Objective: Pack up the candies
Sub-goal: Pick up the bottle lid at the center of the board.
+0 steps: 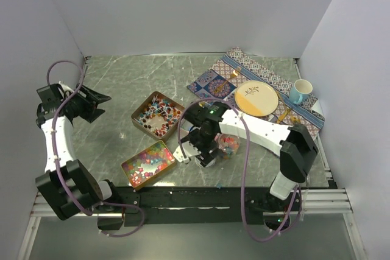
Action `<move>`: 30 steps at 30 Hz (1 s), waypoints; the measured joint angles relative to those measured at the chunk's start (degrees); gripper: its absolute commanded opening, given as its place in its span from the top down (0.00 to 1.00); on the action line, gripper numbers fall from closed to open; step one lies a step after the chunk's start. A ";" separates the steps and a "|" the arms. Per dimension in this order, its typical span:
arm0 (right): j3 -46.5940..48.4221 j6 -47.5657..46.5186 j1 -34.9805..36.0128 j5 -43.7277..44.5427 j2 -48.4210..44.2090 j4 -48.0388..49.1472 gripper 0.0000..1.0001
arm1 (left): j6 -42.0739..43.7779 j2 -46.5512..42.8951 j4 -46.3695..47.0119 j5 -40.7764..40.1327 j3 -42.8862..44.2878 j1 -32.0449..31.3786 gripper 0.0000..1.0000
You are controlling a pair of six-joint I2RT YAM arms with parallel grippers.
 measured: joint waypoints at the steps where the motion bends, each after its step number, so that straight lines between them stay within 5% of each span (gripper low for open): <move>1: -0.66 -0.96 0.35 0.79 0.44 0.17 0.15 | -0.04 -0.44 -0.11 -0.04 -0.63 0.22 0.27; 7: -5.60 -7.13 0.44 4.24 1.33 1.25 0.13 | 0.09 -2.58 0.02 -0.35 -2.21 1.11 0.23; 8: -5.60 -7.48 0.52 4.44 1.73 1.66 0.00 | 0.04 -3.04 0.02 -0.33 -2.62 1.27 0.23; 15: -7.37 -7.02 1.03 8.07 6.47 9.11 0.00 | 0.26 -5.51 0.37 2.95 -5.57 1.95 0.11; 30: -11.02 -6.38 0.96 10.16 7.63 13.05 0.00 | 0.09 -6.71 2.86 8.63 -8.15 2.62 0.13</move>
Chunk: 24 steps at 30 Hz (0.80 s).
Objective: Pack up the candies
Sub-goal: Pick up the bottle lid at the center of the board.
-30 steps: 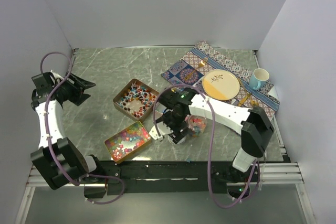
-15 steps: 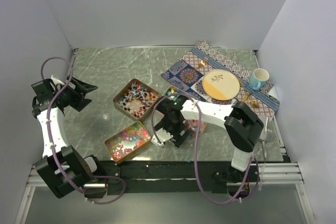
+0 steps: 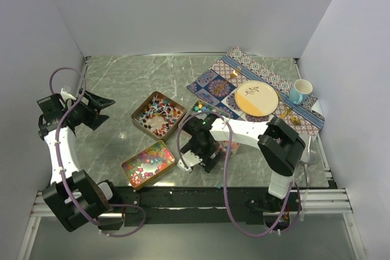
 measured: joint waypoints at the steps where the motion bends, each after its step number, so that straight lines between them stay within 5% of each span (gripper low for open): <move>1: -0.02 0.07 0.00 -0.07 0.00 -0.24 0.00 | -0.04 0.00 0.17 0.00 -0.09 0.02 0.13; 24: -3.87 4.68 -0.74 -2.43 -1.11 -1.62 0.00 | -0.44 -0.26 2.23 -0.07 -2.45 0.13 0.13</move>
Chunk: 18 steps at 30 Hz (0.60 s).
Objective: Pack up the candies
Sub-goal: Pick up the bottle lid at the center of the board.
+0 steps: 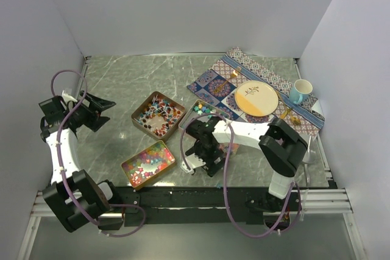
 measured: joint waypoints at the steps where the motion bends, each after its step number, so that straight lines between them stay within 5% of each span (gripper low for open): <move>1: -0.44 0.42 0.00 0.00 -0.26 0.61 0.03 | 0.02 0.00 0.09 0.00 -0.02 0.00 0.13; 10: -6.16 6.10 0.00 0.63 -5.90 7.89 0.16 | -0.55 0.72 0.63 0.02 0.00 0.00 0.14; 18: -1.95 10.67 0.00 -1.79 -9.70 5.60 0.17 | -1.25 3.45 0.92 0.37 2.05 0.00 0.14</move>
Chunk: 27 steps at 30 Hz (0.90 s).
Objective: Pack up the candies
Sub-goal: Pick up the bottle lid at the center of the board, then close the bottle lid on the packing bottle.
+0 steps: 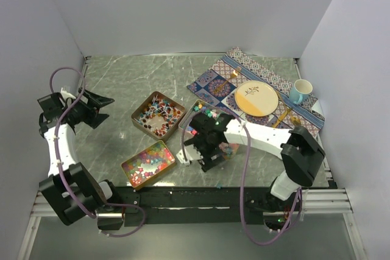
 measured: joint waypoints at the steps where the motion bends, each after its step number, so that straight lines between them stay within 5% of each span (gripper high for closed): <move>1: 3.26 0.98 0.00 -0.66 -0.07 -2.78 0.17 | -0.02 0.31 0.00 0.13 0.52 0.00 0.14; 11: 28.72 3.78 -4.76 -0.26 0.48 -23.02 0.14 | -1.38 1.53 1.86 1.51 2.49 -1.70 0.14; 18: 24.02 2.43 -15.30 6.01 0.09 -27.56 0.13 | -3.63 3.45 5.18 1.75 2.60 -2.75 0.14; 27: 21.22 2.40 -18.10 6.67 0.46 -29.64 0.13 | -4.04 4.46 5.84 1.70 2.99 -2.82 0.14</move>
